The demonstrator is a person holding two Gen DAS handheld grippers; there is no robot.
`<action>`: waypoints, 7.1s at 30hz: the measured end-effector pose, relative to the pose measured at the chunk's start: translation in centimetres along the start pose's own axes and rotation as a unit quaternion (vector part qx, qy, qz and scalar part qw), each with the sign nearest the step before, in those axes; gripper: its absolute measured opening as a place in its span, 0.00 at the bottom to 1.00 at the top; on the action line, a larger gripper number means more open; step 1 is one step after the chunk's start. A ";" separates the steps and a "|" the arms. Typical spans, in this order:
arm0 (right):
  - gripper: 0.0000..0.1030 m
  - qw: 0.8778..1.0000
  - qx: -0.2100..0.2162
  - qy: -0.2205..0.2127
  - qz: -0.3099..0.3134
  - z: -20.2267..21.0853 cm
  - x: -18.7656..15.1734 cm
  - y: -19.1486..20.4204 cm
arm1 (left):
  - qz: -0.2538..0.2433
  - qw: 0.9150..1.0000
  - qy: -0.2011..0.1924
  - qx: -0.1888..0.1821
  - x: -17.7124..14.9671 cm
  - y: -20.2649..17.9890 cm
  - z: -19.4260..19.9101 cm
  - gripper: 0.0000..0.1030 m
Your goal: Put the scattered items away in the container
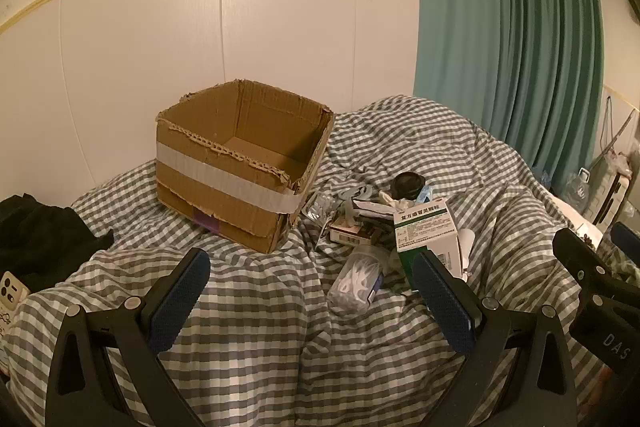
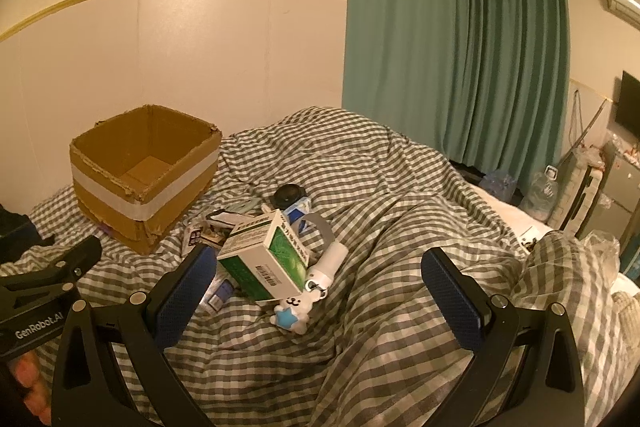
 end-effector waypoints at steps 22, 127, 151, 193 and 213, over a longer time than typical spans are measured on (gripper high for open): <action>1.00 1.000 -0.001 -0.004 -0.004 0.6 0.3 -0.2 | -0.007 1.000 0.010 -0.025 -0.2 0.4 -0.4 1.00; 0.92 0.970 0.215 0.054 0.097 -11.7 7.4 13.4 | 0.016 0.985 -0.057 -0.159 15.7 8.2 -11.2 0.63; 1.00 0.975 0.210 0.077 -0.009 -26.2 14.0 19.6 | -0.039 0.980 -0.059 -0.187 15.1 7.6 -21.0 1.00; 0.96 0.918 -0.015 0.388 -0.078 -16.2 -6.7 -1.6 | -0.182 0.925 0.099 -0.318 -7.8 -8.0 -20.3 1.00; 0.42 0.897 -0.007 0.423 -0.127 -16.7 -8.3 -1.8 | -0.221 0.903 0.076 -0.362 -8.2 -9.5 -20.5 0.87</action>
Point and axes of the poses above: each gripper's, at about its wrist camera, not at the fingertips, and z roughly against the way its jaws point, y to its left, x to its top, the point moved 2 cm from there along -z, roughly the way its jaws point, and after that the axes turned 6 degrees about -y, right-handed, at the moved point
